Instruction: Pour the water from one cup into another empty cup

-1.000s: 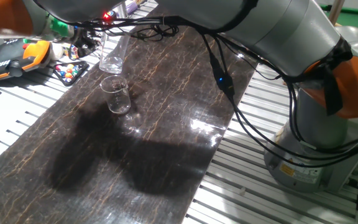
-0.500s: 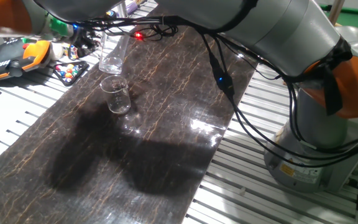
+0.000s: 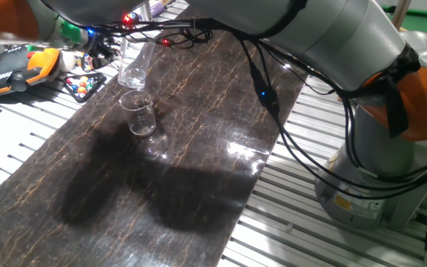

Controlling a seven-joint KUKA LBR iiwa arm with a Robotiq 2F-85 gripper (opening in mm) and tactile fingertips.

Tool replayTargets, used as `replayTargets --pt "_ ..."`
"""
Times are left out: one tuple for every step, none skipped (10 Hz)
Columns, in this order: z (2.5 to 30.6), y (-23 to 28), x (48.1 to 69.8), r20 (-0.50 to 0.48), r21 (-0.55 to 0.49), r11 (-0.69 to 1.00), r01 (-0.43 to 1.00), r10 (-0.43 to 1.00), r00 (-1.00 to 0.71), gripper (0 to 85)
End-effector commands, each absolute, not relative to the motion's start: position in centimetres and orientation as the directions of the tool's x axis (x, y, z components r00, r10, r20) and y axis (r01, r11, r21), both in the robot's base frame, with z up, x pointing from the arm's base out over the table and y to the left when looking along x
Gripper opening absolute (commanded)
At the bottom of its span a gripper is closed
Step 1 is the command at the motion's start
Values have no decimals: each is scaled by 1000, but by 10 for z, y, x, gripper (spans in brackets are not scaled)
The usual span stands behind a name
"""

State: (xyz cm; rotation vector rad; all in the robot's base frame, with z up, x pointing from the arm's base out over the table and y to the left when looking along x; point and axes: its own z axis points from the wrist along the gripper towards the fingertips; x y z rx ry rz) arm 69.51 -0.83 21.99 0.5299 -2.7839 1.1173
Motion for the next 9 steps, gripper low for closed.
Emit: replayTargets --pt "220 -8 695 205 -646 679 -348 -285 -936 7" --pt "220 -8 695 192 -640 687 -344 -290 -938 7" --pt "220 -8 695 181 -634 694 -341 -295 -938 7" --pt "220 -8 695 171 -628 701 -339 -301 -938 7" --pt "220 -8 695 159 -628 700 -339 -311 -937 7" --pt "220 -8 695 157 -634 694 -341 -317 -935 7" --pt "220 -8 695 157 -638 688 -345 -323 -933 7" --pt "220 -8 695 156 -642 684 -348 -328 -932 7" --pt "220 -8 695 157 -641 682 -351 -331 -930 7"
